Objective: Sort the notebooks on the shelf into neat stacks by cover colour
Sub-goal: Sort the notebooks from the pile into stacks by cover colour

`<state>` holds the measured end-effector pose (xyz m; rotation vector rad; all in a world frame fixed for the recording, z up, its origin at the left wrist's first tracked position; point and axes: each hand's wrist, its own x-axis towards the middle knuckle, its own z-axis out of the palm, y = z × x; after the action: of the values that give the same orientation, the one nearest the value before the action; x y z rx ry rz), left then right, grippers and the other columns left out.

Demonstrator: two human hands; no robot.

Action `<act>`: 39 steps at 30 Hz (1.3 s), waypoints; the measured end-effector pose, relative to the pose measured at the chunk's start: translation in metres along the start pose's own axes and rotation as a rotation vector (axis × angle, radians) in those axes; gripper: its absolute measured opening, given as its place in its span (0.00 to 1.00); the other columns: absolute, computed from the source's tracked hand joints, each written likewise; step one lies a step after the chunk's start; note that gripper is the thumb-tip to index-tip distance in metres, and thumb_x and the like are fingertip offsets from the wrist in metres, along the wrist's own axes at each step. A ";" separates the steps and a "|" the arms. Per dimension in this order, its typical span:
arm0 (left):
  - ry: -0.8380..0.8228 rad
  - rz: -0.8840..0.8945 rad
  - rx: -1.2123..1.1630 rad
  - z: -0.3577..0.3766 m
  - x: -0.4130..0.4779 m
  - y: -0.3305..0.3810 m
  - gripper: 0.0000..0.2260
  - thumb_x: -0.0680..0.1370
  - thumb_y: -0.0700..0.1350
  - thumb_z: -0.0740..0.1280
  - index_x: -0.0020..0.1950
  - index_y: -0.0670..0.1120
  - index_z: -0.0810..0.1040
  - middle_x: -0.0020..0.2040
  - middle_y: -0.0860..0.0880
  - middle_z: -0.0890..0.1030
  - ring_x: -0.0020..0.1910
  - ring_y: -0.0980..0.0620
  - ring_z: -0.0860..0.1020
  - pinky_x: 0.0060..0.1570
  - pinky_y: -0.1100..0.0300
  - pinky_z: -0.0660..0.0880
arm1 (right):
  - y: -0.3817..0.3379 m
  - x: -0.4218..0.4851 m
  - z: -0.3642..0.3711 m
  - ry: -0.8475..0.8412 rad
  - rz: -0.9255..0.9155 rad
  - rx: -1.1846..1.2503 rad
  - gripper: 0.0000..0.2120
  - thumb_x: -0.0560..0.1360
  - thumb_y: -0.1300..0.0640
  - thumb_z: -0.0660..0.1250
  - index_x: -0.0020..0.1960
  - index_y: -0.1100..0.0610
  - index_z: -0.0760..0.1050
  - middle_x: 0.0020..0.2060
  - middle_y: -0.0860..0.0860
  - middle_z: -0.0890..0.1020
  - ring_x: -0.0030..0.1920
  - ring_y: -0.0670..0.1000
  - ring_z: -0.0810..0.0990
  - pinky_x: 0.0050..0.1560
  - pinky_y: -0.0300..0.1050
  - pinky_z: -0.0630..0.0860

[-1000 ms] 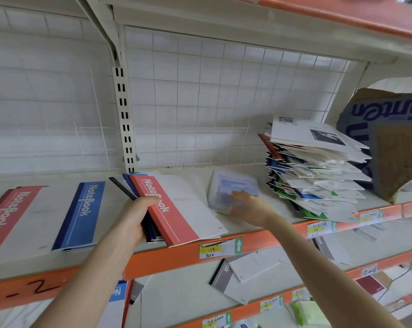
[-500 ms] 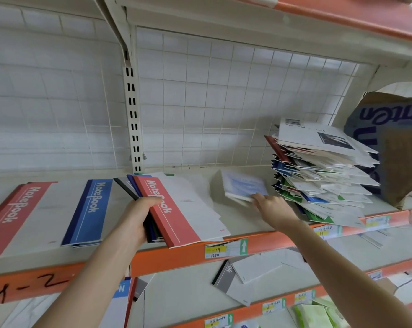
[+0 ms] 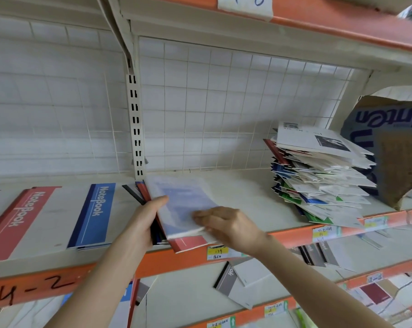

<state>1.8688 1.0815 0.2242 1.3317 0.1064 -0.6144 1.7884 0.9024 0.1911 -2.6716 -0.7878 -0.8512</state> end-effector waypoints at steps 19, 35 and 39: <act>0.041 0.382 0.398 -0.085 -0.039 0.046 0.04 0.77 0.45 0.66 0.51 0.47 0.77 0.46 0.46 0.81 0.43 0.49 0.79 0.43 0.57 0.75 | -0.053 0.083 0.024 0.147 1.248 1.746 0.10 0.73 0.61 0.62 0.52 0.63 0.76 0.40 0.61 0.84 0.35 0.57 0.84 0.32 0.49 0.81; 0.493 0.567 1.151 -0.196 -0.058 0.049 0.22 0.75 0.53 0.67 0.61 0.41 0.69 0.47 0.49 0.72 0.43 0.51 0.71 0.35 0.62 0.64 | -0.139 0.171 0.115 0.410 1.144 1.971 0.19 0.67 0.57 0.65 0.57 0.59 0.72 0.48 0.61 0.82 0.43 0.59 0.83 0.43 0.57 0.81; 0.526 0.521 1.213 -0.214 -0.060 0.064 0.27 0.71 0.61 0.68 0.59 0.41 0.69 0.51 0.47 0.71 0.53 0.48 0.72 0.40 0.57 0.68 | -0.158 0.191 0.127 0.448 1.161 1.970 0.20 0.66 0.57 0.65 0.57 0.60 0.72 0.46 0.61 0.83 0.39 0.58 0.83 0.41 0.56 0.80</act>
<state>1.9063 1.3079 0.2496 2.5552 -0.2293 0.2271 1.8912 1.1608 0.2096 -0.7009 0.2159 -0.0294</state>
